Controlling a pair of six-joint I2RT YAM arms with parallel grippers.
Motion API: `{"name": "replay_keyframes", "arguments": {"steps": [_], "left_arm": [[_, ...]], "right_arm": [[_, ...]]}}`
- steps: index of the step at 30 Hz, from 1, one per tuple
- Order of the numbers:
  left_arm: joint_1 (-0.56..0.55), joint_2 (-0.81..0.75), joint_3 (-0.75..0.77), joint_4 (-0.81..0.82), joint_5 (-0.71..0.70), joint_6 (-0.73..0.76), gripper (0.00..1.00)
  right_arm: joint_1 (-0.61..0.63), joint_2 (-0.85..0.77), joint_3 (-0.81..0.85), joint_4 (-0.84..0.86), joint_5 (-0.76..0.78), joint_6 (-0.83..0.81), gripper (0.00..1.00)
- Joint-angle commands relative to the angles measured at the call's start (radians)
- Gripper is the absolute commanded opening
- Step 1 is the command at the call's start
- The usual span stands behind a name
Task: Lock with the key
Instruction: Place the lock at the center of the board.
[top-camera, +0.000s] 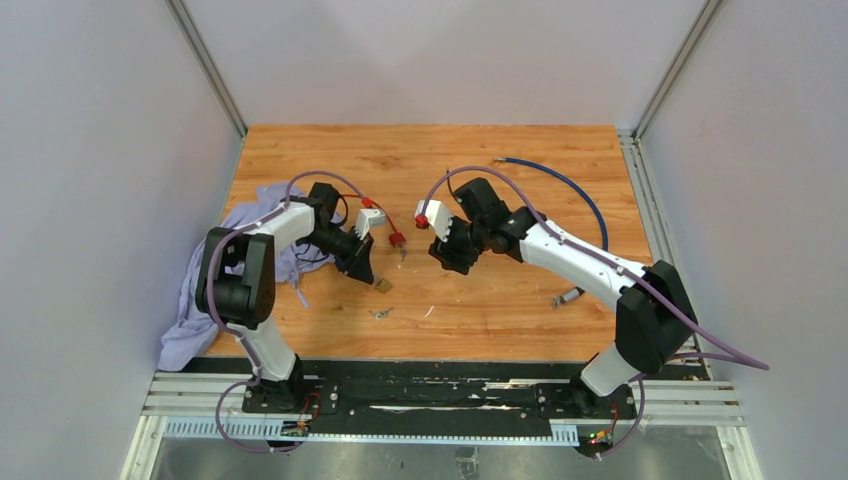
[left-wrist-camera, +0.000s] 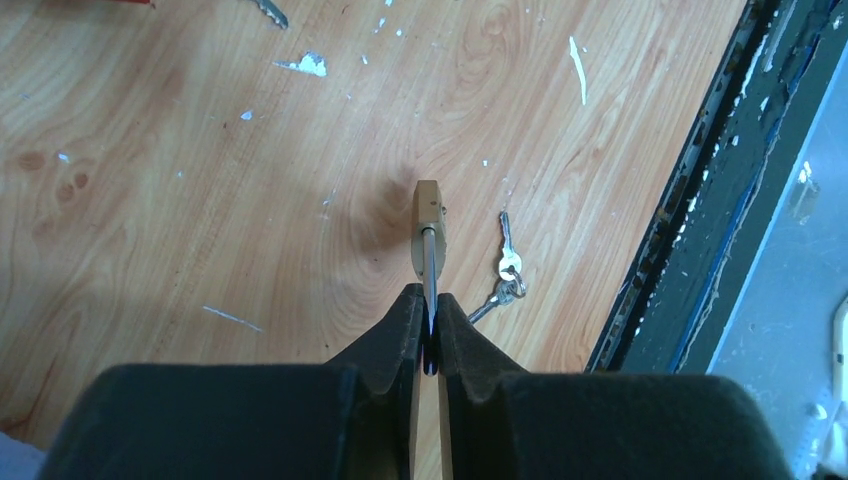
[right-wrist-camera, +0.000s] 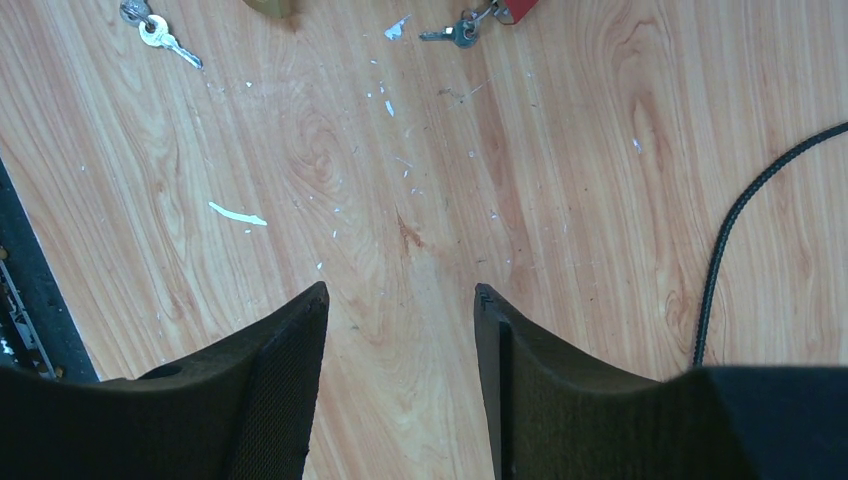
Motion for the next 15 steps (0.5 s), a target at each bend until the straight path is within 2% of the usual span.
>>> {"name": "replay_keyframes", "arguments": {"steps": [1, 15], "left_arm": [[-0.004, 0.030, 0.036, -0.021, -0.005, -0.028, 0.13], [-0.002, 0.060, 0.068, 0.000, -0.071, -0.046, 0.41]], "right_arm": [[-0.011, -0.023, -0.018, 0.014, 0.011, -0.025, 0.54], [-0.011, -0.016, -0.026, 0.015, 0.003, -0.034, 0.54]]}}
